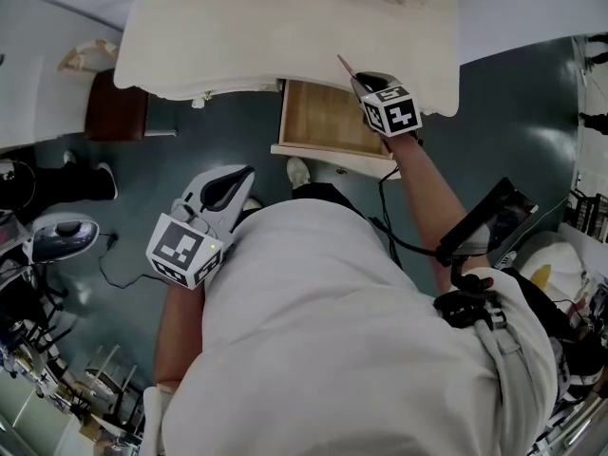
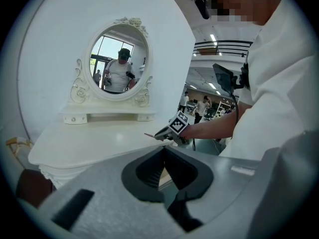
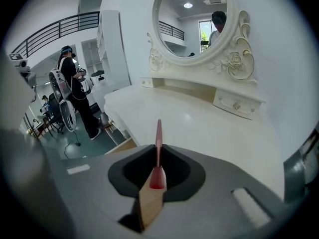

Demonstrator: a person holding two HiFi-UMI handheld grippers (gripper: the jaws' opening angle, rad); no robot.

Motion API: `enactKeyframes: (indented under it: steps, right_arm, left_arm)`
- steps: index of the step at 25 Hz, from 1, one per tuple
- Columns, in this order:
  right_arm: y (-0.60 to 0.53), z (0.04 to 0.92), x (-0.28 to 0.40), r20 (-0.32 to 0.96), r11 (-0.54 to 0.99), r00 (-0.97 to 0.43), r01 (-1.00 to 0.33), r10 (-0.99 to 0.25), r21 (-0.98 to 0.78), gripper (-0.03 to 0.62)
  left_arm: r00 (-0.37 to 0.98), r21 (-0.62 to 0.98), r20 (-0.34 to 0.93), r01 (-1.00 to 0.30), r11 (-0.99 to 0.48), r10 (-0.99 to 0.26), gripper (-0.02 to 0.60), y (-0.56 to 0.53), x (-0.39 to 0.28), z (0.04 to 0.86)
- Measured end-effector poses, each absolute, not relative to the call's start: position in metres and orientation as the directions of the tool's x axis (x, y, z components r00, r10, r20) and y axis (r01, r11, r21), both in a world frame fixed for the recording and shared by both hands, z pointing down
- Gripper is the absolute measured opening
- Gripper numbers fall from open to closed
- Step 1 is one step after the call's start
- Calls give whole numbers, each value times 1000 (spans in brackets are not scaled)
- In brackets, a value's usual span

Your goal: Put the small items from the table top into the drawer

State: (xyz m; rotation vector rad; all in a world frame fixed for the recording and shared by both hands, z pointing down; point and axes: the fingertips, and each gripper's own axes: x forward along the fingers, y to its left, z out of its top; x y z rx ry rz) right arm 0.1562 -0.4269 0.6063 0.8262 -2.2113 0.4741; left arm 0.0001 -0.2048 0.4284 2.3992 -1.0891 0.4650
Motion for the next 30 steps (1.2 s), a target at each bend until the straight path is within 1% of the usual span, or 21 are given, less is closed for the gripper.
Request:
enactKeyframes:
  steps: [8,17,26,30]
  right_arm:
    - [-385,621,137,748,766,-569,-629,-341,-130,45]
    - [-352,644,120,779,810,-573,-567,-256,-151,46]
    - [-347,691,123,832,835,-519,-533,-197,-135,44]
    - [-354,716,114,849,845,-498,-519,-174,-131,44]
  left_arm:
    - [626,273,481,-772,-574,-614,3,-202,-3,431]
    - [600,267,493,-794,-546,-631,3,-192,-12,426]
    - [563,270,511,-822,-501,-649,3,-180,-22,424]
    - [546,275,520,-835,-476,-657,3,-184,-34,434]
